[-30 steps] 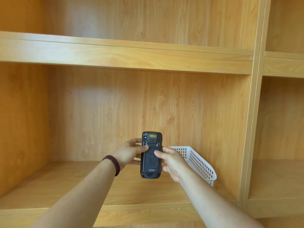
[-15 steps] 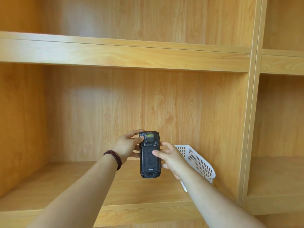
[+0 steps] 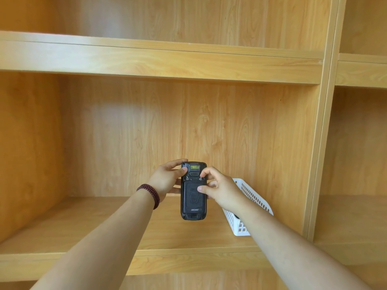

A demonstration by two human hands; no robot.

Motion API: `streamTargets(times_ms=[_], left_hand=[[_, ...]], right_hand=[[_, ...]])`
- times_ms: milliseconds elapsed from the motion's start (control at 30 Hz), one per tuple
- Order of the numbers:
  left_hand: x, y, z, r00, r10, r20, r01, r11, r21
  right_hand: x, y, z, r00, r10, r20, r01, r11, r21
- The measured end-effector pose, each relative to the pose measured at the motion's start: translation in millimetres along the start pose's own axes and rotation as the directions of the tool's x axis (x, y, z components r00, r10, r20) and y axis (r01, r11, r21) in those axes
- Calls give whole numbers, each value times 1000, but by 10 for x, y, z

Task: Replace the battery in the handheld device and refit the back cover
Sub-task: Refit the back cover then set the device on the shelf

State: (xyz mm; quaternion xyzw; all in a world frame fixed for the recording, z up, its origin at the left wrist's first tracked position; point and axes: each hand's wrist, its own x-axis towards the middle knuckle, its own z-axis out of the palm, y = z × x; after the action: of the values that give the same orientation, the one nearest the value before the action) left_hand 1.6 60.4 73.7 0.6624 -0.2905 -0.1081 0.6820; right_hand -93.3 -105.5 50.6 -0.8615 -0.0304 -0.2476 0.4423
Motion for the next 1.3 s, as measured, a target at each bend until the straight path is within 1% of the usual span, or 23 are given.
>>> streamTargets(times_ms=[167,333,867,1300], left_hand=[[-12,-16,0,1000,-7,-8,7,1000,-25],[4,-45,-5,1000,-3,-26,2,1000,-18],[54,-120,-34,997,-19,-76,15,999,-49],[57,-104,-50,997,-4,-78,0,998,-61]], right_hand=[[16,6,-17,1000,-17,18,18,999,-36],[39,8,-8,1000,-15,15,15,1000,-1],[87,37,145,996,59,-73,-59,998,9],[6,50,135,997,48,-65,-45,998,51]])
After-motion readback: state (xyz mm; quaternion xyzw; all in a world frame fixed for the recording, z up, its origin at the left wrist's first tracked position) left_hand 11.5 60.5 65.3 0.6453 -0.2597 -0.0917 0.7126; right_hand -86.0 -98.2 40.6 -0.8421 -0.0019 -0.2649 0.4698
